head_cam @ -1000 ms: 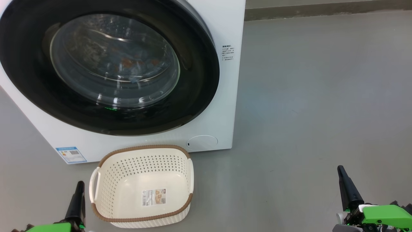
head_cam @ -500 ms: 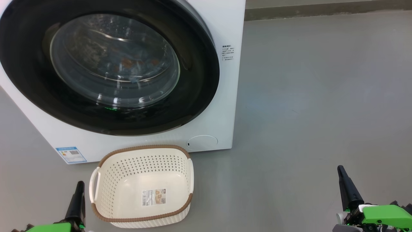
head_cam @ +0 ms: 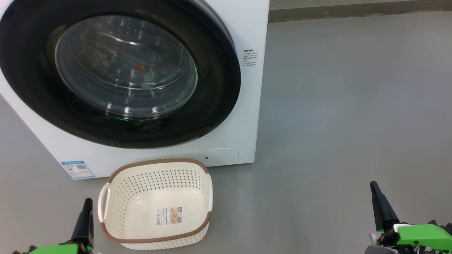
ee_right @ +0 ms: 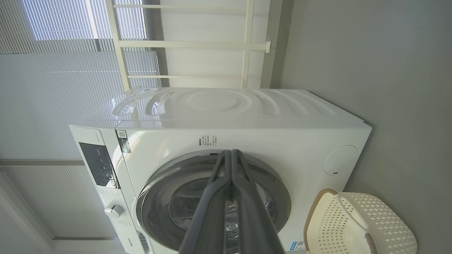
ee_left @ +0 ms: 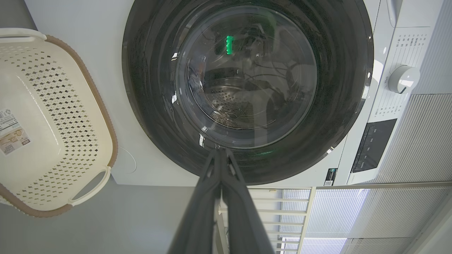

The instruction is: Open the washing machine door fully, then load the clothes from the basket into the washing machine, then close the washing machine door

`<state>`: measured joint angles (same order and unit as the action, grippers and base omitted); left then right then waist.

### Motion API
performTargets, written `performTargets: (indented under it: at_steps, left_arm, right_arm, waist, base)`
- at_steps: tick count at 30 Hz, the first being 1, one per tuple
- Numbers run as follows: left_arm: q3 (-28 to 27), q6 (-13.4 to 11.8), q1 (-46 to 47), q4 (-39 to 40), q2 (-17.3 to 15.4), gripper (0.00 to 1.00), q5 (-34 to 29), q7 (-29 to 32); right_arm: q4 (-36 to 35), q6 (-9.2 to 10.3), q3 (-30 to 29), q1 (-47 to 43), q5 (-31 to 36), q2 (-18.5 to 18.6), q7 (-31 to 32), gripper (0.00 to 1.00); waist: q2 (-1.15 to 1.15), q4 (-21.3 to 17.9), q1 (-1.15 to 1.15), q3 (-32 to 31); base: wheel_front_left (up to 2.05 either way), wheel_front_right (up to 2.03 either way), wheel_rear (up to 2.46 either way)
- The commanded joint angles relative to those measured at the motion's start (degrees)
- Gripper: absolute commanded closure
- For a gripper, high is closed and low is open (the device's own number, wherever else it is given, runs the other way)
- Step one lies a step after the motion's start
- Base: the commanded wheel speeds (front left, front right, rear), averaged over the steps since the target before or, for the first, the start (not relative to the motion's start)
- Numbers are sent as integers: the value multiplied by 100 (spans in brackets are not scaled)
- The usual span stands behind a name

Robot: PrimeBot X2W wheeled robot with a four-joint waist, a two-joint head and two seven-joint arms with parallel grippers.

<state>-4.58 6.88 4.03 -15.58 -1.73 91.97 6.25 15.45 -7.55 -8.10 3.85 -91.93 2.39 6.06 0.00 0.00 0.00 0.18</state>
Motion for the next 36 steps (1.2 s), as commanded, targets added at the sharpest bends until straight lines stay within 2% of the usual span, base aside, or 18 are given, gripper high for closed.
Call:
performTargets:
  at_steps: [1,36]
  left_arm:
    - [-193,60,216,154,-115,100,21,23]
    - [-193,60,216,154,-115,100,21,23]
  right_arm:
    - [-143,6,158,233,-24,49,43,100]
    - [-143,6,159,233,-24,49,42,100]
  waist:
    - [0,0,0,0]
    - [0,0,0,0]
  base:
    - [0,0,0]
    - [0,0,0]
